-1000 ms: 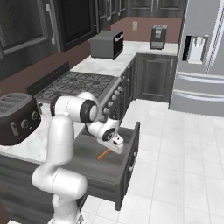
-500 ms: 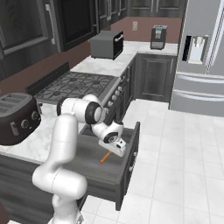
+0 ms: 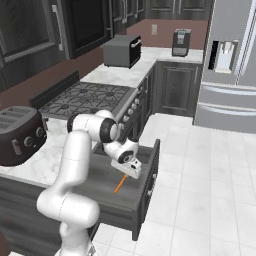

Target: Organize the utensils by type. Pick up the wooden spoons from the counter and place them in the open cabinet. Then pick up the metallic utensils from the counter and place them in the open drawer.

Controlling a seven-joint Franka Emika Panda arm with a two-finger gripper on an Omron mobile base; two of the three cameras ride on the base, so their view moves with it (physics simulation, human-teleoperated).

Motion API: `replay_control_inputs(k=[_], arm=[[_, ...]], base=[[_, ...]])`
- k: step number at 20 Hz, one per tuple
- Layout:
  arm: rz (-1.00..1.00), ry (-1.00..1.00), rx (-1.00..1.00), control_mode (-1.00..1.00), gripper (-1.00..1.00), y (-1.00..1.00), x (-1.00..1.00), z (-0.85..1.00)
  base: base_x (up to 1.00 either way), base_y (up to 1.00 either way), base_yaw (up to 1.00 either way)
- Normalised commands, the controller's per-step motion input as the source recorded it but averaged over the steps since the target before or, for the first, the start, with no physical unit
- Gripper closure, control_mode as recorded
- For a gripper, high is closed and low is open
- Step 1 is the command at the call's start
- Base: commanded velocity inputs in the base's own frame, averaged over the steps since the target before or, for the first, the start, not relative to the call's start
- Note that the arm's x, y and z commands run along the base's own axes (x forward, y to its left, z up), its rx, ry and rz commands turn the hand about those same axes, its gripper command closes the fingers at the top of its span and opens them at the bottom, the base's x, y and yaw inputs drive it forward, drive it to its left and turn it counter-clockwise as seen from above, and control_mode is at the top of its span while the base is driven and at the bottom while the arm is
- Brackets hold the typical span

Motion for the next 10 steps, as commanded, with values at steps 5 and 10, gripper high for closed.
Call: replay_control_inputs(k=[5, 10], arm=[[0.01, 0.04, 0.00, -1.00, -1.00, 0.00, 0.11, -0.02], [0.06, 0.01, 0.00, -1.00, -1.00, -0.01, 0.00, 0.45]], base=[[0.00, 0.00, 0.00], [0.00, 0.00, 0.00]])
